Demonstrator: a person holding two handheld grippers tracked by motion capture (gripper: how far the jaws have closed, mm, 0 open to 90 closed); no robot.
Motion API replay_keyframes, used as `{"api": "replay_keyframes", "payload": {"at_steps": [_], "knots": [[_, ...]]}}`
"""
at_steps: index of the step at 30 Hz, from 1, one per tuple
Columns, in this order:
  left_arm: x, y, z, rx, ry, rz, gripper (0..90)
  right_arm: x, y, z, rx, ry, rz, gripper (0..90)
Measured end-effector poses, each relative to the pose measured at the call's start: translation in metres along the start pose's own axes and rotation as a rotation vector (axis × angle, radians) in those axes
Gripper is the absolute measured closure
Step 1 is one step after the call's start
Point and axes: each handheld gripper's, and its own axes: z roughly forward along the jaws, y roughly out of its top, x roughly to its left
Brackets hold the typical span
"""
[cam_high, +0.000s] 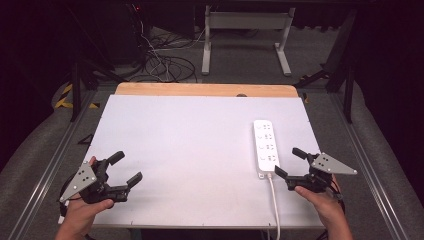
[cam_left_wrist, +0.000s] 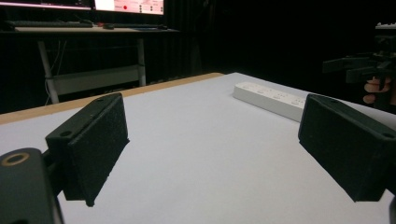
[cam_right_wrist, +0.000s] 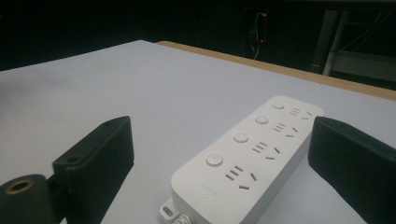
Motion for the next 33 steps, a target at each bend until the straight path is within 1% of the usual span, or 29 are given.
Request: {"api": "replay_keyframes", "payload": {"at_steps": [1,2,3,6,11,16,19,26,28,29,31,33], "knots": [[-0.001,0.000,0.000,0.000,-0.002,-0.006,9.0,0.000,0.000,0.000,0.001,0.002,0.000,7.6],[-0.001,0.000,0.000,0.000,-0.002,-0.006,9.0,0.000,0.000,0.000,0.001,0.002,0.000,7.6],[-0.001,0.000,0.000,0.004,-0.004,0.005,9.0,-0.001,0.000,0.000,-0.006,0.000,0.004,7.6],[-0.002,0.000,-0.001,-0.001,-0.004,-0.005,9.0,-0.002,0.000,-0.001,-0.010,-0.003,0.005,7.7],[-0.001,0.000,-0.001,-0.005,-0.002,-0.005,9.0,-0.002,0.001,-0.002,-0.018,-0.009,-0.004,8.4],[-0.001,0.000,0.000,0.001,-0.004,-0.002,9.0,-0.002,0.001,-0.003,-0.026,-0.018,-0.004,8.7],[-0.002,0.000,0.000,-0.003,-0.004,-0.010,9.0,-0.002,0.001,-0.004,-0.037,-0.028,-0.007,10.1],[-0.001,0.000,0.000,0.001,-0.004,-0.002,9.0,-0.003,0.003,-0.008,-0.060,-0.043,-0.016,14.4],[-0.001,0.000,0.000,0.000,-0.005,-0.006,9.0,-0.003,0.003,-0.008,-0.063,-0.047,-0.015,15.1],[-0.001,0.000,0.000,0.000,-0.004,-0.004,9.0,-0.004,0.004,-0.009,-0.070,-0.061,-0.012,15.4],[-0.001,0.000,0.000,0.002,-0.005,-0.003,9.0,-0.004,0.005,-0.011,-0.077,-0.069,0.000,15.4],[-0.001,0.000,0.001,0.000,-0.007,-0.002,9.0,-0.004,0.005,-0.011,-0.079,-0.075,-0.001,15.4]]}}
